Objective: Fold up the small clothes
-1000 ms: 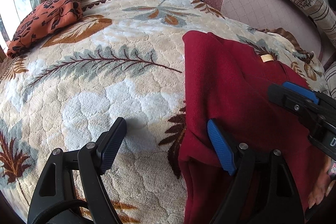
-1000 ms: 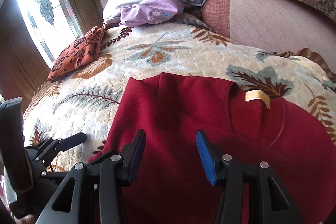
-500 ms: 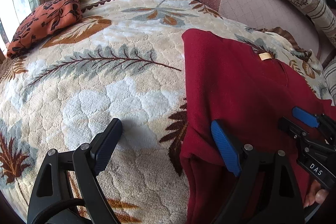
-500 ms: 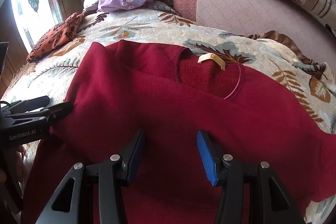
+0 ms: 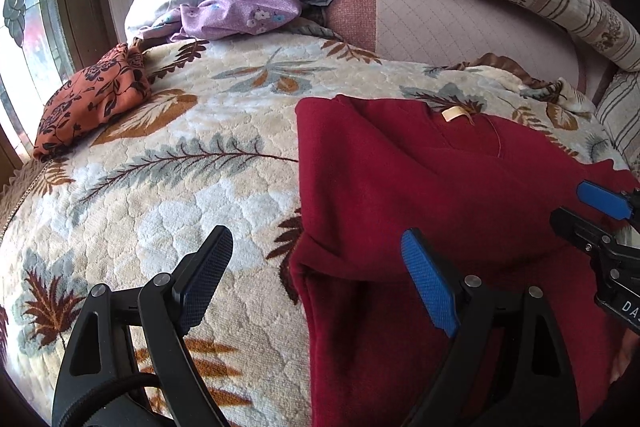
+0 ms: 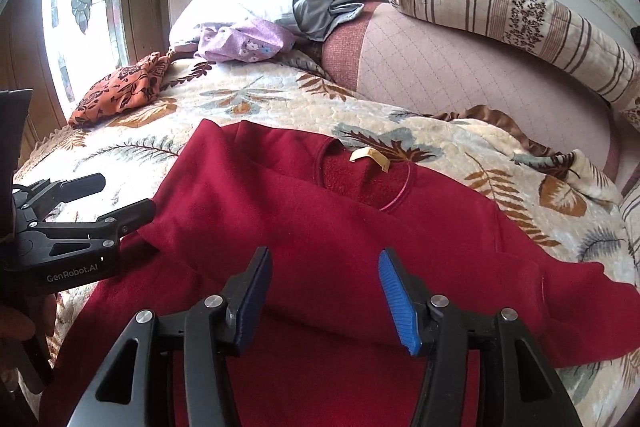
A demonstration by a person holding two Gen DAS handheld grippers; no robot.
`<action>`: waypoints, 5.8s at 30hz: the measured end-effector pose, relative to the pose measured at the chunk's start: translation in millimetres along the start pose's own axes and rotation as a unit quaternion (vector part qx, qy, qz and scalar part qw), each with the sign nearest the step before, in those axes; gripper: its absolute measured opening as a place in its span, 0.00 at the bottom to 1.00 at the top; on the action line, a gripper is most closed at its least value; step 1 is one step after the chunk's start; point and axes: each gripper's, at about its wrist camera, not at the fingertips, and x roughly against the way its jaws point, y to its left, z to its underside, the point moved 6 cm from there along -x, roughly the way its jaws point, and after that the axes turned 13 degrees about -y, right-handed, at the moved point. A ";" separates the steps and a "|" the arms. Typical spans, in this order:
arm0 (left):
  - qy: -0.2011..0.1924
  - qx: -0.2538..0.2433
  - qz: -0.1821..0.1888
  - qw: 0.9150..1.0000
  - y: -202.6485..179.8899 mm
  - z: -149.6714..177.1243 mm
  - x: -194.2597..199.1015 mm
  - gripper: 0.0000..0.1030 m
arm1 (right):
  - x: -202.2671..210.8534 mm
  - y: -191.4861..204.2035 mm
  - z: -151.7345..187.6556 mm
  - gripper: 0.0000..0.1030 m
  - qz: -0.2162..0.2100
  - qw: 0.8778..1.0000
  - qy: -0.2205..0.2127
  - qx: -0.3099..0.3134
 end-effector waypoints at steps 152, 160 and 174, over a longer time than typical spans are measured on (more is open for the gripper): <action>0.058 -0.019 0.041 0.997 -64.7 5.3 -10.2 0.84 | 130.6 -504.1 173.4 0.35 0.219 0.803 -0.054 -0.552; 0.054 -0.020 0.044 0.997 -66.7 2.6 -8.0 0.84 | 114.8 -506.8 146.8 0.06 0.198 0.814 -0.085 -0.540; 0.030 0.004 0.050 0.998 -56.5 -15.0 9.6 0.84 | 126.4 -395.4 22.5 0.06 0.021 0.865 -0.140 -0.481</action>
